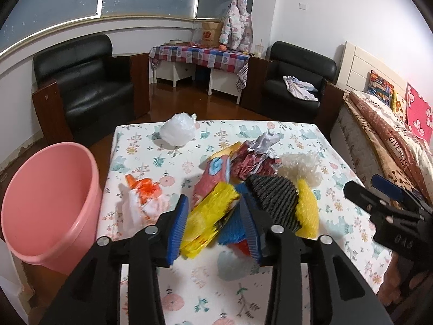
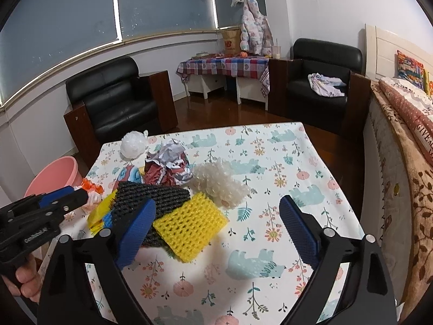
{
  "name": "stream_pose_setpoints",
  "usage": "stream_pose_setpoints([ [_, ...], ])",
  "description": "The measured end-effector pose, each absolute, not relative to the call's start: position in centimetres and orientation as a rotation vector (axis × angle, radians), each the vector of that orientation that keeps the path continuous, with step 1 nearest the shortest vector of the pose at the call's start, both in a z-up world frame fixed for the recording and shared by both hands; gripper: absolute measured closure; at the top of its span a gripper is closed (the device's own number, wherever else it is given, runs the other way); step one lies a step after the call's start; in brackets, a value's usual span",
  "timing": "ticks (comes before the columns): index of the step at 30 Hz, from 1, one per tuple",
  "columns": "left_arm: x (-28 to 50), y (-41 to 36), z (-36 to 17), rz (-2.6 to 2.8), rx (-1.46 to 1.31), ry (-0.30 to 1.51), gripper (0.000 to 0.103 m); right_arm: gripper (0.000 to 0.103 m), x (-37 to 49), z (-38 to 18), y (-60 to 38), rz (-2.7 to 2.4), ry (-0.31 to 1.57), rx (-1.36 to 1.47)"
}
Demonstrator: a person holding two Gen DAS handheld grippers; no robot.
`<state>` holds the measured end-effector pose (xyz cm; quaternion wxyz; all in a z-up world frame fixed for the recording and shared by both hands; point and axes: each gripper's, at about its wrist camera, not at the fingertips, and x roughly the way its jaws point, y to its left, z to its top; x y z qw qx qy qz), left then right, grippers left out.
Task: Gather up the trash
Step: 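Grasp the yellow plastic bag with the left gripper while the right grasps the yellow mesh sleeve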
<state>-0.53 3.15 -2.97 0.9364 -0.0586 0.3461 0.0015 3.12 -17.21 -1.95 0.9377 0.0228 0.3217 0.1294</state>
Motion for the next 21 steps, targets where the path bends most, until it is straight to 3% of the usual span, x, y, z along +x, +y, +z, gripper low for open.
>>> stream_pose_setpoints([
  [13, -2.7, 6.0, -4.9, -0.058, -0.150, 0.752, 0.063, 0.017, 3.5, -4.3, -17.8, 0.329, 0.743, 0.074],
  [21, -0.2, 4.8, -6.4, -0.051, -0.041, 0.810, 0.062, 0.018, 3.6, -4.7, -17.5, 0.362, 0.759, 0.078],
])
